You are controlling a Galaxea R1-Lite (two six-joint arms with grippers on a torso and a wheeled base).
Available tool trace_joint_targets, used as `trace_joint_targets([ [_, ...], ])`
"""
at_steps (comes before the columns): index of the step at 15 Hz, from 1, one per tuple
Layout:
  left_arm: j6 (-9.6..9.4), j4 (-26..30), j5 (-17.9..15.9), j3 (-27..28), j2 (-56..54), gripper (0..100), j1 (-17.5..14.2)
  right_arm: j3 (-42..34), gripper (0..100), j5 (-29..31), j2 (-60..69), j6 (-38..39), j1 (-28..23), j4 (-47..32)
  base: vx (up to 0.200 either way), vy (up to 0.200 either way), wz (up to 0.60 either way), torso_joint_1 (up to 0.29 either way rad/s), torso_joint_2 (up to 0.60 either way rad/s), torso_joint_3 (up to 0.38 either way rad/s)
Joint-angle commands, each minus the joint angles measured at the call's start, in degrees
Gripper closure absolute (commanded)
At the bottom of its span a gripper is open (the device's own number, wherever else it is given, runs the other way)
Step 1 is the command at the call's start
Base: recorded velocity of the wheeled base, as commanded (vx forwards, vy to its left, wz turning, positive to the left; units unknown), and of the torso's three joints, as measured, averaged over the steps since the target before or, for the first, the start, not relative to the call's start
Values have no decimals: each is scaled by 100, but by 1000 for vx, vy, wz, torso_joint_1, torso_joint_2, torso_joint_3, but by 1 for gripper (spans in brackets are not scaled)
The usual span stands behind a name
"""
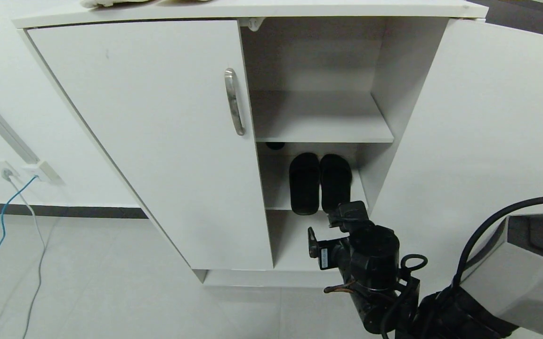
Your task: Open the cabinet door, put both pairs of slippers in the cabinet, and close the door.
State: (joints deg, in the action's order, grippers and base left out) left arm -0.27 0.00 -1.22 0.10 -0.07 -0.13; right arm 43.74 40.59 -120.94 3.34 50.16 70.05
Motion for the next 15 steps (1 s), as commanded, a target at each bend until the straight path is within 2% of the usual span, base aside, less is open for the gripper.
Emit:
trace_joint_targets([
  [1, -8, 0, -1, -1, 7, 100, -4, -23, 0, 1, 53, 0, 20, 0, 0, 0, 0, 0, 0, 0],
  [11, -8, 0, -1, -1, 7, 100, -4, -146, 0, 1, 27, 0, 108, 18, 0, 0, 0, 0, 0, 0],
  [15, -8, 0, -1, -1, 7, 100, -4, -155, 0, 1, 18, 0, 116, 18, 0, 0, 0, 2, 4, 132],
])
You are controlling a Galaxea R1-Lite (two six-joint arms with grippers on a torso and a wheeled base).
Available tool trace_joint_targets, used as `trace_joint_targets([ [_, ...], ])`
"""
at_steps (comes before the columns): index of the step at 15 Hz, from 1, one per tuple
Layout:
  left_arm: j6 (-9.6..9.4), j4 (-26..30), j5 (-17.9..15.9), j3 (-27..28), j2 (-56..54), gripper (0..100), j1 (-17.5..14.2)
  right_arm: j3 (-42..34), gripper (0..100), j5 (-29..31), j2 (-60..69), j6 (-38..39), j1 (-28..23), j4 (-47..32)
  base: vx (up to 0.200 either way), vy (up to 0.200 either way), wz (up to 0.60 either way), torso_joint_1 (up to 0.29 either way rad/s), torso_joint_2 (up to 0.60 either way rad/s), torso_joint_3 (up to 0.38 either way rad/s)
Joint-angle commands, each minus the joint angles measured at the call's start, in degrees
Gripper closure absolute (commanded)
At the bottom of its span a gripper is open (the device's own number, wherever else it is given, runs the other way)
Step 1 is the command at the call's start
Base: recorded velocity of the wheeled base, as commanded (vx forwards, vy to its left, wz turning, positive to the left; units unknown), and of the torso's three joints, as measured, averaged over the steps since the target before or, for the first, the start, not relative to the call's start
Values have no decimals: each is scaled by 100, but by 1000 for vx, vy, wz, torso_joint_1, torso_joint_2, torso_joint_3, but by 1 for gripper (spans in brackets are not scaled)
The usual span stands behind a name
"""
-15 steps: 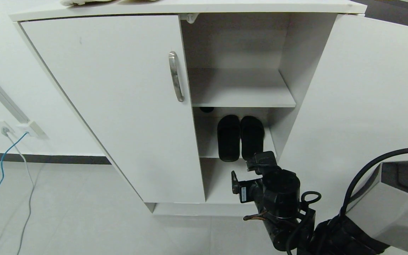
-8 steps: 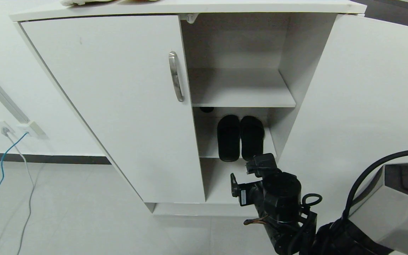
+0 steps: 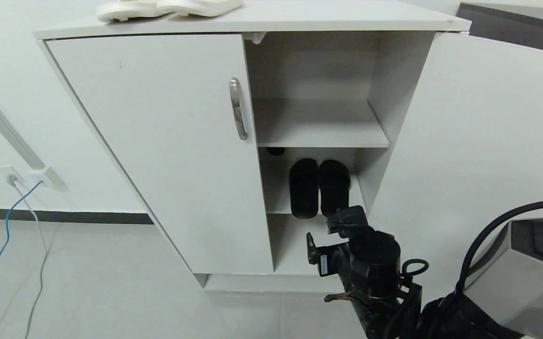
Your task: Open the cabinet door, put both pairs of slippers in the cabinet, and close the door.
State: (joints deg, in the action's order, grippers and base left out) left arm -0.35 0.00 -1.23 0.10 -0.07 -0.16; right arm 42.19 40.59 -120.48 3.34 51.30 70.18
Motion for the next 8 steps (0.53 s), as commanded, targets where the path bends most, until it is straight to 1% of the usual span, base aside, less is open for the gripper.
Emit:
trace_joint_targets([
  [1, 0, 0, 0, -1, 7, 100, -2, -9, 0, 1, -37, 9, 3, 13, 0, 0, 0, 7, 7, 193],
  [8, 9, 0, 0, -1, 7, 100, -2, -71, 0, 45, -11, 0, 12, 22, 0, 0, 0, 3, 1, 207],
])
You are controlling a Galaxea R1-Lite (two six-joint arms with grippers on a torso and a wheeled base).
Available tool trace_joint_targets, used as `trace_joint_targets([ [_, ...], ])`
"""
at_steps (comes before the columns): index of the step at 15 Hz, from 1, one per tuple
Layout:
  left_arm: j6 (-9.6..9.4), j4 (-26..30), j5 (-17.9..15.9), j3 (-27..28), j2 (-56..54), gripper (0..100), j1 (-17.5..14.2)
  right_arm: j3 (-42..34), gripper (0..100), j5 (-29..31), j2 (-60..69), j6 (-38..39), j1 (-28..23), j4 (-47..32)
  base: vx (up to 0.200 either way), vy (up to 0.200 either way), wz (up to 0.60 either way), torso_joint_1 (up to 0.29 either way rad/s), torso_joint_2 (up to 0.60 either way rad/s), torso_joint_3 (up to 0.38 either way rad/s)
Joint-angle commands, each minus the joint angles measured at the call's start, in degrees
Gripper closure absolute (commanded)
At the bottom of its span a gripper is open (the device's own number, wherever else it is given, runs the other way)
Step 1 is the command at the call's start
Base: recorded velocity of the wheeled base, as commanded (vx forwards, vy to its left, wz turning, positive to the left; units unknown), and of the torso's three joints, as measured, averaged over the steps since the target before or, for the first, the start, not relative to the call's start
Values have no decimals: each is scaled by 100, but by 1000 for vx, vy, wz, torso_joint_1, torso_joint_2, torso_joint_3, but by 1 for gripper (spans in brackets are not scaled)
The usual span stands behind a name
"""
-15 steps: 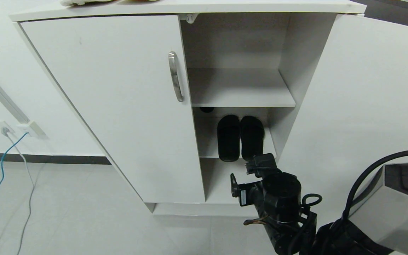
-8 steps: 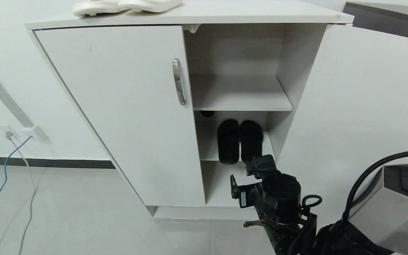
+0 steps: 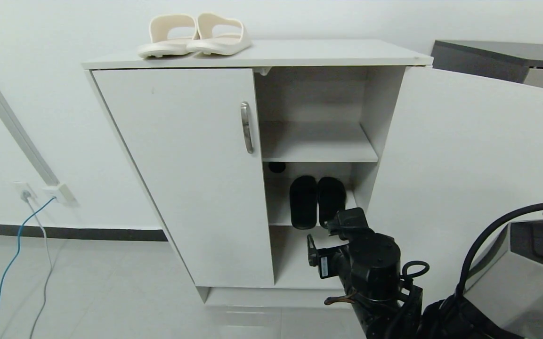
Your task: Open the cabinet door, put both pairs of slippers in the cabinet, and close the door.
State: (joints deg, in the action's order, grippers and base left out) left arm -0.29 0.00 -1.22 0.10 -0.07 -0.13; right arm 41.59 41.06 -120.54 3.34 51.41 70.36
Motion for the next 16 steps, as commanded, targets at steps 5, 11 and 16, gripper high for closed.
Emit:
trace_joint_targets([
  [5, 3, 0, -1, -1, 7, 100, -4, -29, 0, 60, 4, 0, 71, 12, 0, 0, 0, -1, 3, 116],
  [11, 3, 0, -1, -1, 7, 100, -4, -108, 0, 60, -5, -53, 71, 109, 0, 100, 0, 0, 2, 3],
  [16, 3, 0, -1, -1, 7, 100, -4, -187, 0, 51, 4, -62, 71, 179, 0, 200, 0, 6, 0, 3],
])
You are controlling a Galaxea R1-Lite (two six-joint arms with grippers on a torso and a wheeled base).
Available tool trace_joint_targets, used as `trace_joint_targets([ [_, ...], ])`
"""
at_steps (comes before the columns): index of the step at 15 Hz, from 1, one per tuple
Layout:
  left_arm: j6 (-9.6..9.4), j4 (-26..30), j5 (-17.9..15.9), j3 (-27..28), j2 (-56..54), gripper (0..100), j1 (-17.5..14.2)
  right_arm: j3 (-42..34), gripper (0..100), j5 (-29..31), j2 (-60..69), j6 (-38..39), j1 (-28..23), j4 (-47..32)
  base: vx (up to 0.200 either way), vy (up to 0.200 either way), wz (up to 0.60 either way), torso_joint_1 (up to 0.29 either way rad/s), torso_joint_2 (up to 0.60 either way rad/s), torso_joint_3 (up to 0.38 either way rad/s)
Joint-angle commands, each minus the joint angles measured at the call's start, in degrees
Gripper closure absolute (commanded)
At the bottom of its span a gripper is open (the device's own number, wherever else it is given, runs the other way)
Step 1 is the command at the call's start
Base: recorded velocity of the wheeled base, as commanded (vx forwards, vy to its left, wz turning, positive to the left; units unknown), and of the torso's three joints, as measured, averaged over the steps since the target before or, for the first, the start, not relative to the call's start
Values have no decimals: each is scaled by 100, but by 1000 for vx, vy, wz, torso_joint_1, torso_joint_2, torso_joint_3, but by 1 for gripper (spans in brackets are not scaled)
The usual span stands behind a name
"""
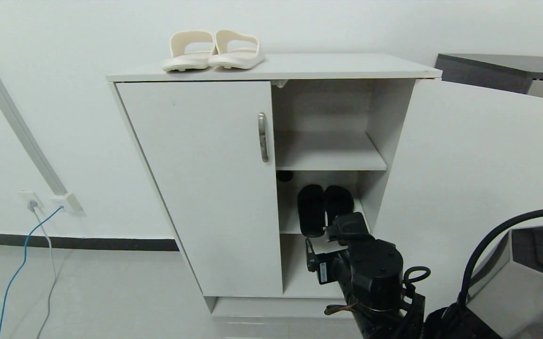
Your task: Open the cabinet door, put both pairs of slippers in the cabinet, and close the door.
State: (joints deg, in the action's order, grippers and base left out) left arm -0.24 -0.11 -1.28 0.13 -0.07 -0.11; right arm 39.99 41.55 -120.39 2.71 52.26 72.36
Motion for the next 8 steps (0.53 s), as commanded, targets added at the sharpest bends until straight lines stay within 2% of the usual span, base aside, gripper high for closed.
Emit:
trace_joint_targets([
  [1, 7, 11, 5, -5, 7, 100, -7, -52, 0, 3, -10, -7, -14, 50, 0, 200, 0, -2, 2, 12],
  [8, 7, 11, 14, -5, 7, 100, -7, -246, 0, -41, -28, -332, -76, 498, 0, 200, 0, 3, 4, 0],
])
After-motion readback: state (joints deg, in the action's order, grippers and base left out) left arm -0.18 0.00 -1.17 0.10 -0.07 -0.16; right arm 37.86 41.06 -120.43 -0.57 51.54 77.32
